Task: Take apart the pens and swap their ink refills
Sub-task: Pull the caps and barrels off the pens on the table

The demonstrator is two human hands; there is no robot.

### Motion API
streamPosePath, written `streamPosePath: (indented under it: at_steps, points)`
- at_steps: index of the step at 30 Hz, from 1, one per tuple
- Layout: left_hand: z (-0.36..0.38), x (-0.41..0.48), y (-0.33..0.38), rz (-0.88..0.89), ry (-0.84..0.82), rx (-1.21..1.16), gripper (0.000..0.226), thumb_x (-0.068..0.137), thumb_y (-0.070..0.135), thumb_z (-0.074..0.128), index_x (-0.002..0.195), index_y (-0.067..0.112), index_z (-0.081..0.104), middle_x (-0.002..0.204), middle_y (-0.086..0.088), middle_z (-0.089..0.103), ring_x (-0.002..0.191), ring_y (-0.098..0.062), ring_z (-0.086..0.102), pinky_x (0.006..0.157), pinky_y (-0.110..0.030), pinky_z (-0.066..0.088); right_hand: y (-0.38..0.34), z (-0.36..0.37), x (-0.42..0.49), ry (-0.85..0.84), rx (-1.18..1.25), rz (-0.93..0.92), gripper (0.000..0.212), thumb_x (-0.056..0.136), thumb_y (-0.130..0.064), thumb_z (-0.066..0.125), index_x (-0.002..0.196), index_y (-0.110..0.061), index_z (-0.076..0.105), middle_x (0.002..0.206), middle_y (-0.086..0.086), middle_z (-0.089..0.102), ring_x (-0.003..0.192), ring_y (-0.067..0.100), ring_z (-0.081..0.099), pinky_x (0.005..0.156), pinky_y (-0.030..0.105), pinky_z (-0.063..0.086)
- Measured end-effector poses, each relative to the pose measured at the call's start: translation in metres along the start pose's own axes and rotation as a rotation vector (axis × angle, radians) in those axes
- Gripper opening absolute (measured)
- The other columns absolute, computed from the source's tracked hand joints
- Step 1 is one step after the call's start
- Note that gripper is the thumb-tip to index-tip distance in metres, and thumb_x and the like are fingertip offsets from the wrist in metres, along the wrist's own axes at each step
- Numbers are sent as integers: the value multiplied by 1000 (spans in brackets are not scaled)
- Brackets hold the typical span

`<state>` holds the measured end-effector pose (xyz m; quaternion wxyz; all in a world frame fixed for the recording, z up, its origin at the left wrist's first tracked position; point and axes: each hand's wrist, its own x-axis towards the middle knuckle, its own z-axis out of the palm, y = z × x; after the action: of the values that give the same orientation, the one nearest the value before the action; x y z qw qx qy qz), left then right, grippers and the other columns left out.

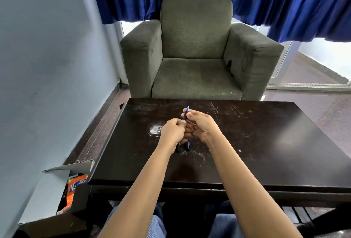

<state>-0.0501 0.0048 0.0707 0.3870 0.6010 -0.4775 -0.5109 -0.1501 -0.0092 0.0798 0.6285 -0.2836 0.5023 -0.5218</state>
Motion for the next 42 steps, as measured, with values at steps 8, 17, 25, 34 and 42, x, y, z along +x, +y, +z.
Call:
streamPosePath:
  at_steps: [8,17,25,34,42]
  points:
    - [3,12,-9,53,86,41,27,99,24,44,103,12,68,98,-8,71,89,-21,70,74,-33,60,4,4,8,35,-65,15,9,88,-14,67,92,-7,67,69,7,56,46,12,54,40,21,48]
    - [0,19,-12,-20,51,10,27,99,21,44,99,10,69,95,-10,71,76,-17,69,63,-28,59,8,4,9,19,-71,16,9,90,-12,63,82,-9,60,70,12,58,47,14,55,40,23,48]
    - [-1,18,-12,-40,41,16,27,99,22,43,101,11,68,98,-9,71,83,-19,70,70,-31,60,7,3,6,-16,-70,33,6,93,-10,58,89,-7,62,73,8,61,53,16,55,44,26,53]
    - [1,20,-1,-10,13,59,21,98,23,44,103,17,64,103,-11,69,85,-19,68,68,-32,59,0,3,10,-1,26,52,22,98,-1,41,94,-7,62,79,6,66,40,10,50,40,20,43]
    - [5,25,7,-51,-99,92,22,99,20,40,109,19,60,98,-7,67,75,-14,65,71,-33,59,4,-3,20,84,87,82,7,91,-10,60,92,-8,67,65,5,57,52,14,47,47,25,43]
